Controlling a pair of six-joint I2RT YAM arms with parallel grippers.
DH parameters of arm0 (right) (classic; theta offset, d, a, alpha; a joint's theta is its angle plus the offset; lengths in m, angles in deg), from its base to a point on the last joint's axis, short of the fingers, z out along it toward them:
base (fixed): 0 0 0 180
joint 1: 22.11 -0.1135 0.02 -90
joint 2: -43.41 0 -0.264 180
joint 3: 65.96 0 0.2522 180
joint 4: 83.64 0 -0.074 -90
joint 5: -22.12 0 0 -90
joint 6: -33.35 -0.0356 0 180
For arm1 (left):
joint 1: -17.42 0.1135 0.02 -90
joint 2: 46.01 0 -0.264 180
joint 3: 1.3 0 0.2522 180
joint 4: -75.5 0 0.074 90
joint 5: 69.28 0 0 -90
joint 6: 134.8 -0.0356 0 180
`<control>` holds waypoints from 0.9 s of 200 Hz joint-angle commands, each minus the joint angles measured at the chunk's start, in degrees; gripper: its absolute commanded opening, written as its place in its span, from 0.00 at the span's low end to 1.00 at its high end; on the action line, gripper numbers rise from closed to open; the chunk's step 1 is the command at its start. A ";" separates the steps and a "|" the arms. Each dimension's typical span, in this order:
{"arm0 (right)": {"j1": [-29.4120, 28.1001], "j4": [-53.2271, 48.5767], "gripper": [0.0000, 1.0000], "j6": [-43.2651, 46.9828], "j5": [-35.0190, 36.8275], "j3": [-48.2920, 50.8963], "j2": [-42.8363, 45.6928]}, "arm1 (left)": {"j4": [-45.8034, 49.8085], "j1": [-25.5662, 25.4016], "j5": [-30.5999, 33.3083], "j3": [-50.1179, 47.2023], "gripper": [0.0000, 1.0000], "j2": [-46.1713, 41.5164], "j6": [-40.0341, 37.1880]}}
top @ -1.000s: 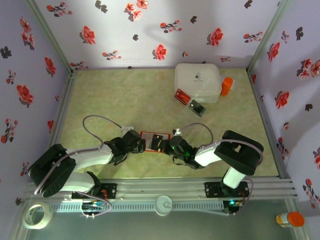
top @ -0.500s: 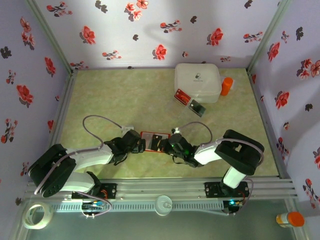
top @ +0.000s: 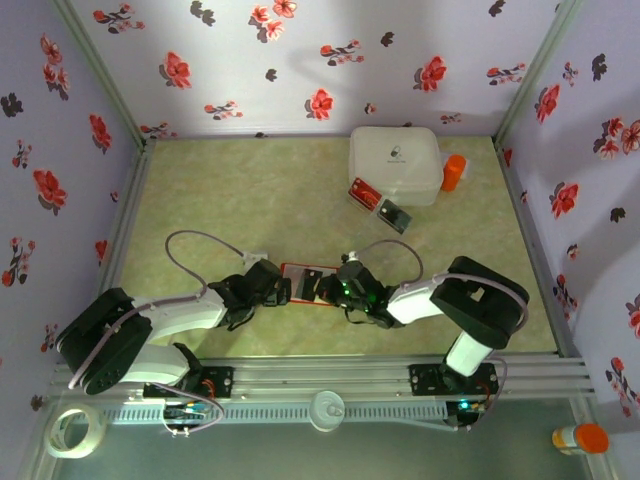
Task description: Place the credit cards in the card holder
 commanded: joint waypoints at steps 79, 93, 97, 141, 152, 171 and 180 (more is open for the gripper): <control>1.21 -16.83 0.27 6.84 -5.11 -5.57 -0.33 | 3.59 0.39 1.18 -1.78 1.00 -0.86 1.87; 2.13 -21.01 0.33 9.01 -4.93 -6.40 2.62 | 3.50 0.39 1.15 -1.96 1.00 -0.95 1.89; 2.34 -22.33 0.34 9.78 -4.82 -6.67 3.40 | 3.38 0.39 1.24 -1.96 1.00 -0.97 1.87; 3.82 -36.24 0.21 17.95 -3.22 -13.56 8.52 | 3.06 0.40 1.34 -2.48 1.00 -1.14 2.06; 3.80 -38.38 0.15 19.38 -3.37 -15.65 7.89 | 2.97 0.39 1.35 -2.55 1.00 -1.23 2.01; 3.71 -39.85 0.10 20.87 -3.96 -18.43 6.09 | 2.79 0.39 1.36 -2.58 1.00 -1.19 2.00; 3.70 -39.88 0.09 21.11 -4.26 -19.35 5.09 | 2.79 0.39 1.34 -2.57 1.00 -1.24 2.01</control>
